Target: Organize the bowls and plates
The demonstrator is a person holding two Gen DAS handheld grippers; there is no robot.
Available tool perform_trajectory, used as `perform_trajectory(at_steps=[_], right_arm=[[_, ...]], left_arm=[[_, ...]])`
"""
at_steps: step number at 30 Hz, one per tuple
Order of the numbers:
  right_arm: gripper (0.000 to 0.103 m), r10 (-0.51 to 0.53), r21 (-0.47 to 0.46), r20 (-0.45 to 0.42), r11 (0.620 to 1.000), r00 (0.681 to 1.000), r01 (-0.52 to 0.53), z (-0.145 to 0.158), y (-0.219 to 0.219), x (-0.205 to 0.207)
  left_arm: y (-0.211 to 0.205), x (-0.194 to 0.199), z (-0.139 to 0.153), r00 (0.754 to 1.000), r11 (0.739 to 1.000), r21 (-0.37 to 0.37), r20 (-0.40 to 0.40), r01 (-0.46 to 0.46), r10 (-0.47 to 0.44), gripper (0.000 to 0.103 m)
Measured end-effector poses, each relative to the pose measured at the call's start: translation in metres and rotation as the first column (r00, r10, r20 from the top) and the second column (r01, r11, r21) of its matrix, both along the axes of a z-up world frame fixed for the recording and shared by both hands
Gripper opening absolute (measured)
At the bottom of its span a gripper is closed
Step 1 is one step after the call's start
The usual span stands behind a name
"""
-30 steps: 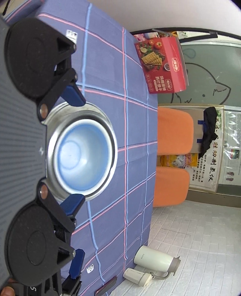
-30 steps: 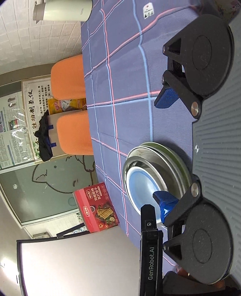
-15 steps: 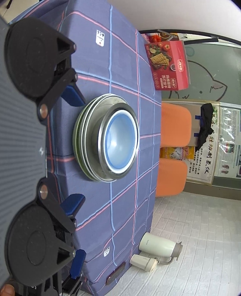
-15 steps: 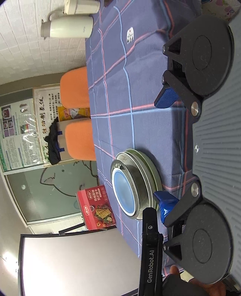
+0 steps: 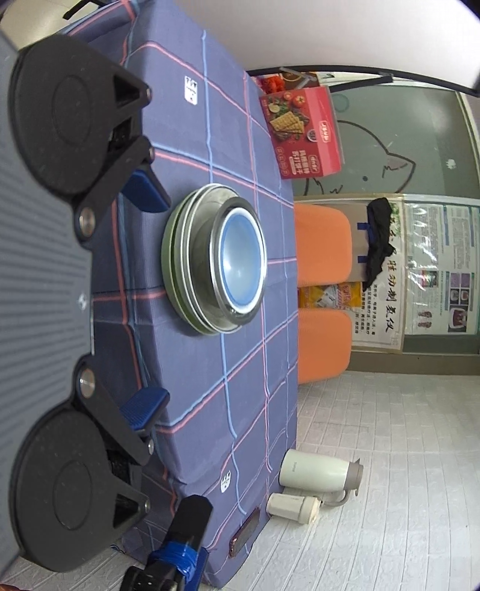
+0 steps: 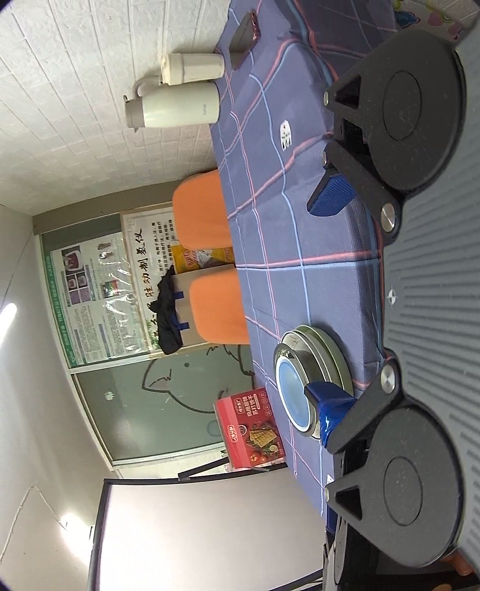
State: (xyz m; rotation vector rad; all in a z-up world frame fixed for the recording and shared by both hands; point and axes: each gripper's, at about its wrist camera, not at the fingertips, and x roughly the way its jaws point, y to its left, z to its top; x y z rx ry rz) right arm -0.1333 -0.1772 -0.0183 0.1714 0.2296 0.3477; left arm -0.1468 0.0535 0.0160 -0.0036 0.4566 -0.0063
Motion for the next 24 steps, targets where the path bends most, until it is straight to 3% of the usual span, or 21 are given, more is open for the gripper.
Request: perform_trajectory(at_steps=[9,24], right_arm=[[0.084,-0.010,0.009,0.003,1.000,1.000,0.010,-0.002,-0.008,-0.009],[0.084,0.027,0.010,-0.029,1.000,0.999,-0.026,-0.007,-0.004,-0.008]], left_arm=[[-0.017,-0.006,0.000,0.999,0.999,0.048,0.033,0.012,-0.013,0.100],[-0.017,-0.004,-0.003,1.000,0.999,0.026,0.000,0.020,-0.020,0.100]])
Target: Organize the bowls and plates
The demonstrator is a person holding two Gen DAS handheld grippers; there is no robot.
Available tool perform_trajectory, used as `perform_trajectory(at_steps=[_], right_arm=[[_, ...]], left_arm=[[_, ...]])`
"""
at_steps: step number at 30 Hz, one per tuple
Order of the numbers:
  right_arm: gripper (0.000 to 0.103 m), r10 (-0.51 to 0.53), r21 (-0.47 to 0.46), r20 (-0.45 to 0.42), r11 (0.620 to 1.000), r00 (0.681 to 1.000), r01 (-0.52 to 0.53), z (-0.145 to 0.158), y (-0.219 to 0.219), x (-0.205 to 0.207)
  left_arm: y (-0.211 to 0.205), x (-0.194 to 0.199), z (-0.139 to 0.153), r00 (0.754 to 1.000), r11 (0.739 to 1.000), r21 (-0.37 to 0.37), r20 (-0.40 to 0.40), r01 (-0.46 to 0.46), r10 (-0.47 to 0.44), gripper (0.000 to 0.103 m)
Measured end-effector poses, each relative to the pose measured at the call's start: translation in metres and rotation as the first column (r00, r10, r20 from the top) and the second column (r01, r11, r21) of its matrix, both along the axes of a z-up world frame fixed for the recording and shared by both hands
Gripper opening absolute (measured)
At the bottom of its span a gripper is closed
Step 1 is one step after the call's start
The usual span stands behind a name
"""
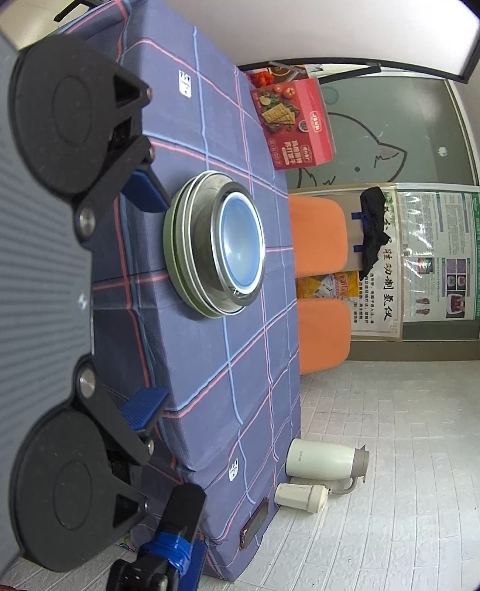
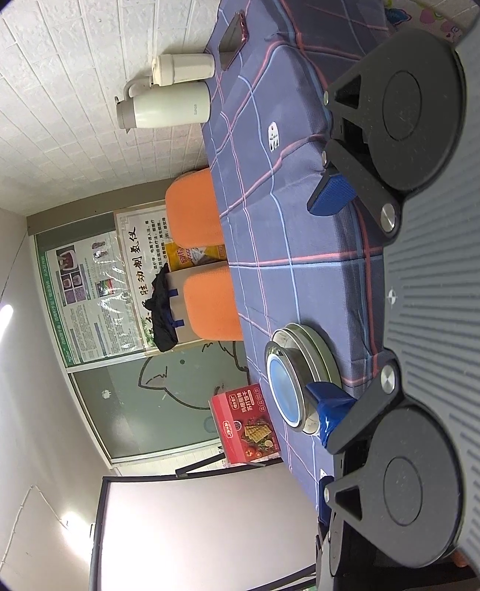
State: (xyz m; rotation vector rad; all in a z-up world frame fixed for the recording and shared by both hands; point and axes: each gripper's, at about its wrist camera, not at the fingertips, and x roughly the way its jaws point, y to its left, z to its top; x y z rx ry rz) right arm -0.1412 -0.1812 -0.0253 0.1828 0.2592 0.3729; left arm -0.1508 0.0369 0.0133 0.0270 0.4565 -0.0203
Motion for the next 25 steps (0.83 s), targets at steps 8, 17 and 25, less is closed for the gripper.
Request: perform_trajectory(at_steps=[8,17,25], right_arm=[[0.084,0.018,-0.004,-0.003,1.000,1.000,-0.018,0.000,0.004,-0.001],[0.084,0.020,-0.004,-0.005,1.000,1.000,-0.020,-0.001,0.004,-0.001],[0.084,0.029,-0.007,-0.006,1.000,1.000,-0.029,-0.001,0.004,0.000]], left_arm=[[-0.007,-0.009,0.001,0.999,0.998,0.055,0.045,-0.013,0.010,0.100],[-0.007,-0.005,-0.001,1.000,0.999,0.041,0.000,0.014,-0.014,0.100],[0.003,-0.005,-0.001,1.000,1.000,-0.006,0.011,-0.003,0.004,0.100]])
